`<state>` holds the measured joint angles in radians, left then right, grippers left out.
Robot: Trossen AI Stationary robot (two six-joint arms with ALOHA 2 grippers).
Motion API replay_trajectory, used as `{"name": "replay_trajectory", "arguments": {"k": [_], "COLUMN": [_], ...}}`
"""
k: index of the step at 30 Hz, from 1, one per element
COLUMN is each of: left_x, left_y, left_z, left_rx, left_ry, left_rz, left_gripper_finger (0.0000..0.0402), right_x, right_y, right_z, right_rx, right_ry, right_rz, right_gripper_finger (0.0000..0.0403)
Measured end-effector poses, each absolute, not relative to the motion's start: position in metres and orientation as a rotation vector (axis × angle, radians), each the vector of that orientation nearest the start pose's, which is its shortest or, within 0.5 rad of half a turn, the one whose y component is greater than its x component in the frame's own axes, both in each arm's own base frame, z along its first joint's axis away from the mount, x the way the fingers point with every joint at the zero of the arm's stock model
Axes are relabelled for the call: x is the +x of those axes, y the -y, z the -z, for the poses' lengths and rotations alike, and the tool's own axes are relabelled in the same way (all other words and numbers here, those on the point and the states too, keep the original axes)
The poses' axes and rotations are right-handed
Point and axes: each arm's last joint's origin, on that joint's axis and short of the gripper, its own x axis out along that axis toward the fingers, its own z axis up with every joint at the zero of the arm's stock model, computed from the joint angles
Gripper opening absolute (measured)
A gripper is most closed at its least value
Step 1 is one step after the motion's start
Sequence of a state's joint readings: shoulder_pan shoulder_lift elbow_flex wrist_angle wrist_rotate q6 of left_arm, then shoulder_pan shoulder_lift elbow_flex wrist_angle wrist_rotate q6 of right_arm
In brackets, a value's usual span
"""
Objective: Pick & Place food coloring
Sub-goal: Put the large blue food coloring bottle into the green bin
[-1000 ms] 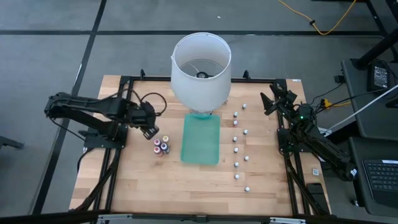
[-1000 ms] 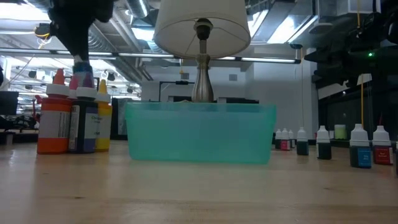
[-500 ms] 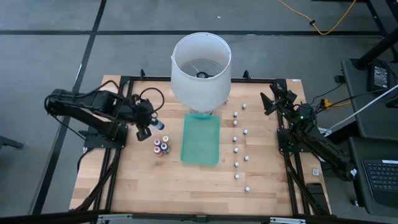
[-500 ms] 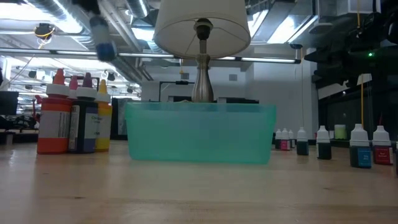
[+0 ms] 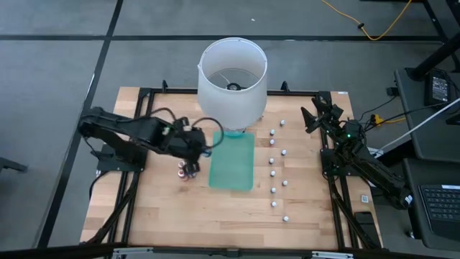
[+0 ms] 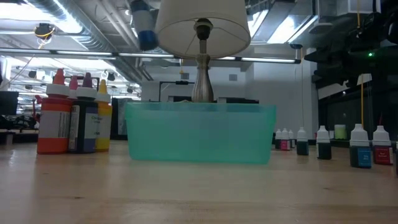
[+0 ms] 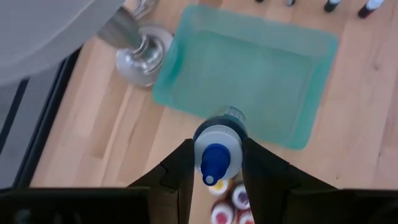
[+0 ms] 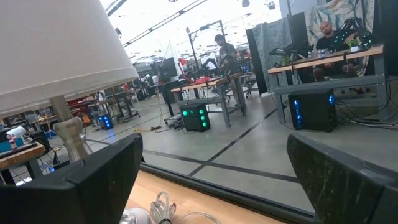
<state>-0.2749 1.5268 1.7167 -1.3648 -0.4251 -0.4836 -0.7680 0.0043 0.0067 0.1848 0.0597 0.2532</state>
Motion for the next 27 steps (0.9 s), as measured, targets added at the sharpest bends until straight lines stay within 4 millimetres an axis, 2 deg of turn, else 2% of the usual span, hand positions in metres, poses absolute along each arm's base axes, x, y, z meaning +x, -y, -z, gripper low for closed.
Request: {"name": "replay_trajectory", "arguments": {"k": [8, 14, 19, 27], "left_x": [0.33, 0.365, 0.38, 0.387], "left_y": [0.077, 0.085, 0.092, 0.099], "left_z": [-0.381, -0.359, -0.333, -0.31], "left_rx": [-0.049, -0.057, -0.073, -0.098], "left_ry": [-1.036, -1.112, -1.187, -1.266], "left_rz": [-0.399, -0.428, -0.456, -0.512], "left_gripper_finger": [0.0108, 0.0108, 0.0108, 0.0108], "right_x": [0.068, 0.068, 0.068, 0.068], "right_y": [0.068, 0.068, 0.068, 0.068], "right_z": [-0.183, -0.183, -0.183, -0.183], "right_rx": [0.171, 0.171, 0.171, 0.171], "right_ry": [0.284, 0.284, 0.284, 0.284], "right_rz": [0.797, 0.796, 0.797, 0.796], "right_gripper_finger": [0.0399, 0.0399, 0.0399, 0.0399]}}
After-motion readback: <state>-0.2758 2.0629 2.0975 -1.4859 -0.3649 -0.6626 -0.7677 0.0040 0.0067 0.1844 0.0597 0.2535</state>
